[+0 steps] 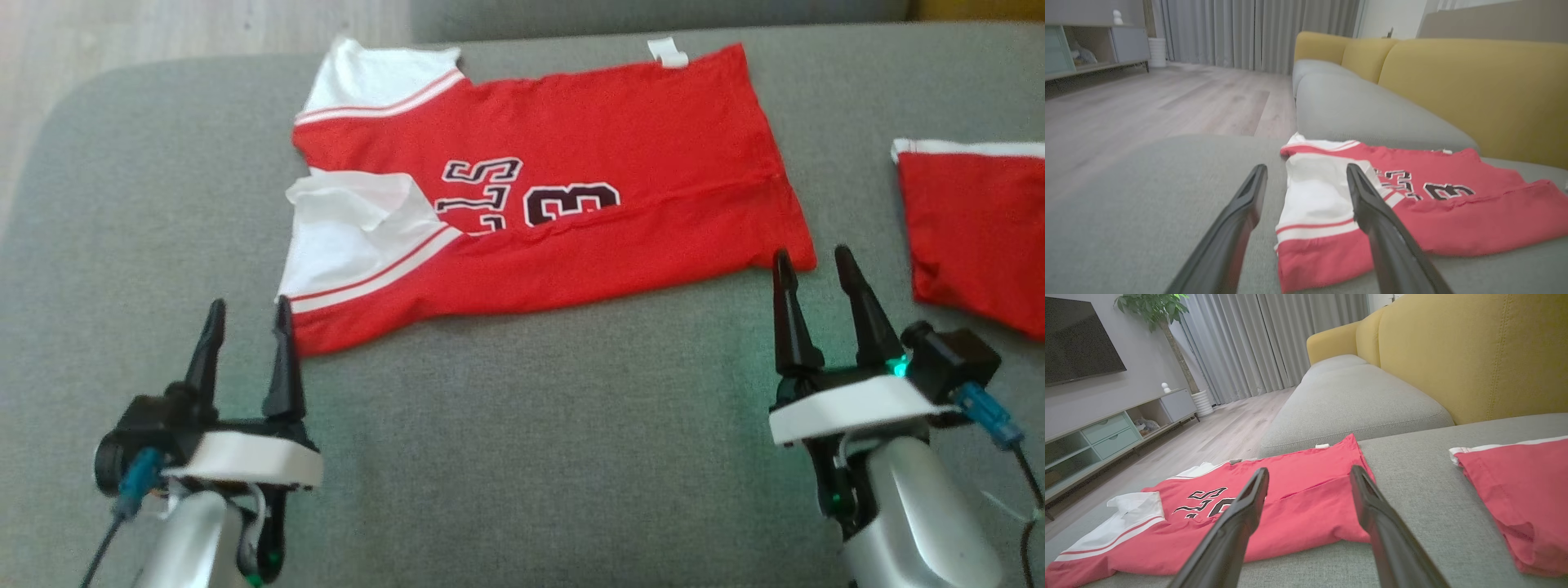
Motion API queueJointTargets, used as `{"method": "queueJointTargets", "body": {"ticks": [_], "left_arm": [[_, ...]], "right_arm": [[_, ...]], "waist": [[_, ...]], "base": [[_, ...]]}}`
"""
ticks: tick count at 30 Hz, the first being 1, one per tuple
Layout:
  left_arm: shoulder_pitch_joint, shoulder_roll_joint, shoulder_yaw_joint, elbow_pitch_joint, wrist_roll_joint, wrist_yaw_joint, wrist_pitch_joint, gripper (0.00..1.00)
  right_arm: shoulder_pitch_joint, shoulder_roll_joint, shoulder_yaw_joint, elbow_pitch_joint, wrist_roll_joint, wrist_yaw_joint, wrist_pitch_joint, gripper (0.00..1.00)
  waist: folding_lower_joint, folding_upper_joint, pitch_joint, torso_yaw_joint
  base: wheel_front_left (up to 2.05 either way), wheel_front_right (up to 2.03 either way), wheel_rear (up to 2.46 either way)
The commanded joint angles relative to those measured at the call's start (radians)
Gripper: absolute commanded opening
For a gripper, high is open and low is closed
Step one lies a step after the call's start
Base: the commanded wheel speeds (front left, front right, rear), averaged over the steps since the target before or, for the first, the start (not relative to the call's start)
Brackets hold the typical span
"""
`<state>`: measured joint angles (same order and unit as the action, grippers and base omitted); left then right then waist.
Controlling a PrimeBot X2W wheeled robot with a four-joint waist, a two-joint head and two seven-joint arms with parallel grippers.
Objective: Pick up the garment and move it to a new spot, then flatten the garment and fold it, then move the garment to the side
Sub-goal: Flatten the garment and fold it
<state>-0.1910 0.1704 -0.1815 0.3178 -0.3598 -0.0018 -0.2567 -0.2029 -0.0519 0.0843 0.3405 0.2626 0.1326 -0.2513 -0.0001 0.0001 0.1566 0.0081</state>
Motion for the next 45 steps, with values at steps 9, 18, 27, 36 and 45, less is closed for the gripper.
{"method": "queueJointTargets", "body": {"ticks": [9,18,27,36,45], "left_arm": [[-0.181,0.037,0.059,0.251,-0.033,-0.018,0.079,1.0],[-0.27,0.054,0.031,0.448,-0.052,-0.058,0.176,1.0],[-0.293,0.05,0.006,0.494,-0.061,-0.087,0.154,0.0],[-0.279,0.043,-0.002,0.36,-0.045,-0.095,0.015,0.0],[-0.246,0.043,-0.008,0.168,-0.003,-0.085,-0.003,0.0]], "right_arm": [[-0.052,0.001,0.032,-0.056,0.003,-0.002,-0.01,1.0],[-0.075,0.002,0.046,-0.067,0.01,-0.002,-0.01,1.0],[-0.082,0.002,0.034,-0.048,0.001,-0.002,-0.01,1.0],[-0.102,0.002,0.007,0.013,-0.046,-0.002,-0.01,1.0],[-0.196,0.002,-0.082,0.125,-0.145,-0.002,0.12,1.0]], "waist": [[0.0001,-0.0001,0.097,-0.041],[0.0001,-0.0001,0.149,-0.071],[0.0001,-0.0001,0.128,-0.069],[0.0001,-0.0001,0.06,-0.046],[0.0001,-0.0001,0.066,-0.019]], "base": [[0.0,0.0,0.0],[0.0,0.0,0.0],[0.0,0.0,0.0],[0.0,0.0,0.0],[0.0,0.0,0.0]]}}
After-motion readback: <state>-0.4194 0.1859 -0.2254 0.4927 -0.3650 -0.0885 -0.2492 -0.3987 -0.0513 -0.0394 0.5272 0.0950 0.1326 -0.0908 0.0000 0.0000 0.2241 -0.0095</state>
